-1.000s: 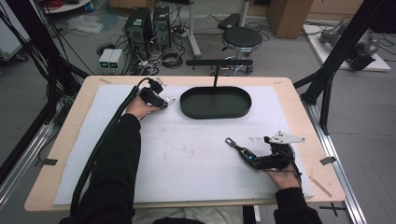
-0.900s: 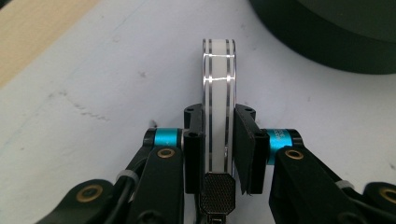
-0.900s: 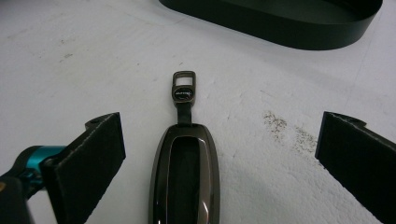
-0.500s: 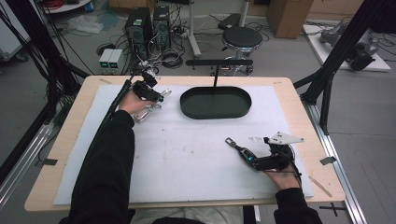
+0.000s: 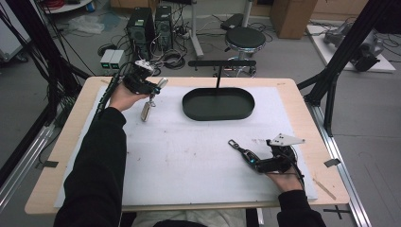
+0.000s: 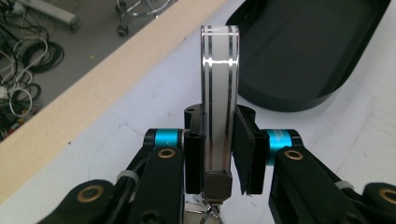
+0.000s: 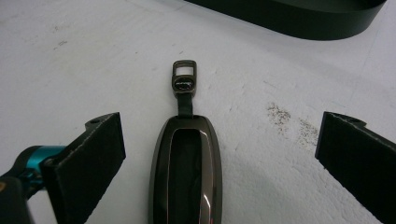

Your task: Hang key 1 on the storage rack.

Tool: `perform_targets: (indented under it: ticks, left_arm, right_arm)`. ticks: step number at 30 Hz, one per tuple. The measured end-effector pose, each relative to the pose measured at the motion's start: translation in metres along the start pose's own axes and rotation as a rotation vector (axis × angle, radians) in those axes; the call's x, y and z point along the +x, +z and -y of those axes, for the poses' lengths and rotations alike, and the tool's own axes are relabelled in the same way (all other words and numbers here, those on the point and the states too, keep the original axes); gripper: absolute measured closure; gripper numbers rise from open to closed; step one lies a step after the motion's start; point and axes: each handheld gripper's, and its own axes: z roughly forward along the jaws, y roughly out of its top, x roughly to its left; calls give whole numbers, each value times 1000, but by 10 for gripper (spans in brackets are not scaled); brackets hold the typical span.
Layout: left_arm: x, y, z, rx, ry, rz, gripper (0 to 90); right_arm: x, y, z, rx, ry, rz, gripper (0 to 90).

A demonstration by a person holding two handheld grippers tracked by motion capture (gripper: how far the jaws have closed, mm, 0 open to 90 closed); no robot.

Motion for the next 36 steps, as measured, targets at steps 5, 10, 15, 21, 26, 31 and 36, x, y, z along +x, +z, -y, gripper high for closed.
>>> perform_targets:
  ticks: [5, 10, 15, 21, 26, 31, 36]
  left_arm:
    - [-5, -15, -13, -54, 1, 38, 750]
    - [-13, -24, -33, -77, 23, 34, 750]
    - [-22, -26, -48, -84, 55, 27, 750]
    - [-34, -23, -66, -90, 70, 29, 750]
    - [-44, -21, -82, -90, 92, 31, 750]
    - [-55, -17, -98, -80, 132, 16, 749]
    - [-62, -14, -115, -78, 150, 16, 750]
  right_arm:
    - [-1, 0, 0, -6, 10, 2, 7]
    - [-1, 0, -1, -3, 9, -4, 6]
    - [-1, -1, -1, -13, 5, -5, 7]
    - [0, 0, -1, -7, 9, -10, 7]
    - [-1, -1, -1, -15, 14, -13, 7]
    - [-1, 1, -1, -8, 2, -6, 7]
    - [-1, 0, -1, -9, 4, -7, 7]
